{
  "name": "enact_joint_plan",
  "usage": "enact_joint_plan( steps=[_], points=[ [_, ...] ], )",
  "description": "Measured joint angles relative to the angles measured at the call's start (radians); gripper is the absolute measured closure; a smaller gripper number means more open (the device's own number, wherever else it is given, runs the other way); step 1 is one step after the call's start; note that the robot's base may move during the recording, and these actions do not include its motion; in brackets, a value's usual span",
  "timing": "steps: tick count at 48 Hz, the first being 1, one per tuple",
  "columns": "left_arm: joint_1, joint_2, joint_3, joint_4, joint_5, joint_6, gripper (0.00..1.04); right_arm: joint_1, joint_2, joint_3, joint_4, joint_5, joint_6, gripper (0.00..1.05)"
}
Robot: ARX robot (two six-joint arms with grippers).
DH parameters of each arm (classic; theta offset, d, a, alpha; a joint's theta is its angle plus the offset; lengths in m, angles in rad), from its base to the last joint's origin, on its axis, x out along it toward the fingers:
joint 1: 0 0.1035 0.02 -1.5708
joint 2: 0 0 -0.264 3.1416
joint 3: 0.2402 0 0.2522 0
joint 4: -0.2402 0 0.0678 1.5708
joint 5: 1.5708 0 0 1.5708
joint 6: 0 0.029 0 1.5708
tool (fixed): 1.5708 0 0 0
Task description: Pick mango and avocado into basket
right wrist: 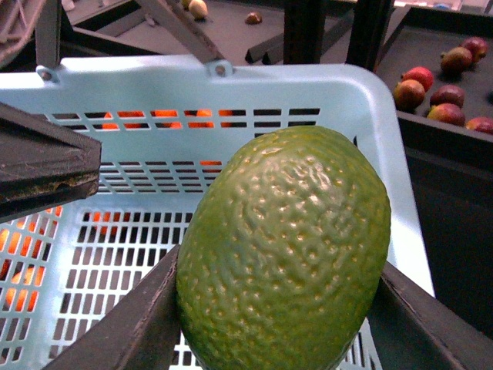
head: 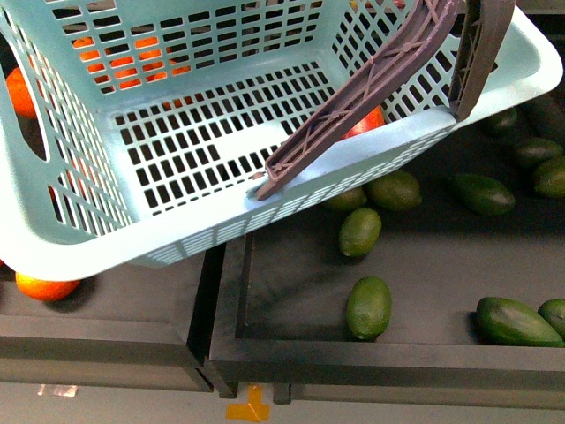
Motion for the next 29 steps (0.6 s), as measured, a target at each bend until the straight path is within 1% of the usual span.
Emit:
enact_joint_plan(
  steps=[4,10,12,14,19,24,29],
  points=[
    [0.000,0.000,0.000,0.000,0.000,0.000,0.88,0.019,0.009,0.000,-0.003,0.028,0.003,0.32],
    [0.000,0.000,0.000,0.000,0.000,0.000,0.88,0.032,0.010,-0.004,-0.002,0.072,0.022,0.09],
    [0.000,0.000,0.000,0.000,-0.001,0.002,0.88,0.028,0.006,-0.007,-0.001,0.088,0.033,0.07],
    [0.000,0.000,0.000,0.000,-0.001,0.002,0.88,0.021,0.000,-0.013,0.001,0.098,0.041,0.09],
    [0.000,0.000,0.000,0.000,0.000,0.000,0.88,-0.004,-0.023,-0.021,0.002,0.142,0.067,0.09],
    [0.000,0.000,0.000,0.000,-0.001,0.001,0.88,-0.049,-0.063,-0.037,0.014,0.206,0.099,0.09],
    [0.000,0.000,0.000,0.000,0.000,0.001,0.88,-0.112,-0.111,-0.071,0.034,0.293,0.130,0.09]
  ],
)
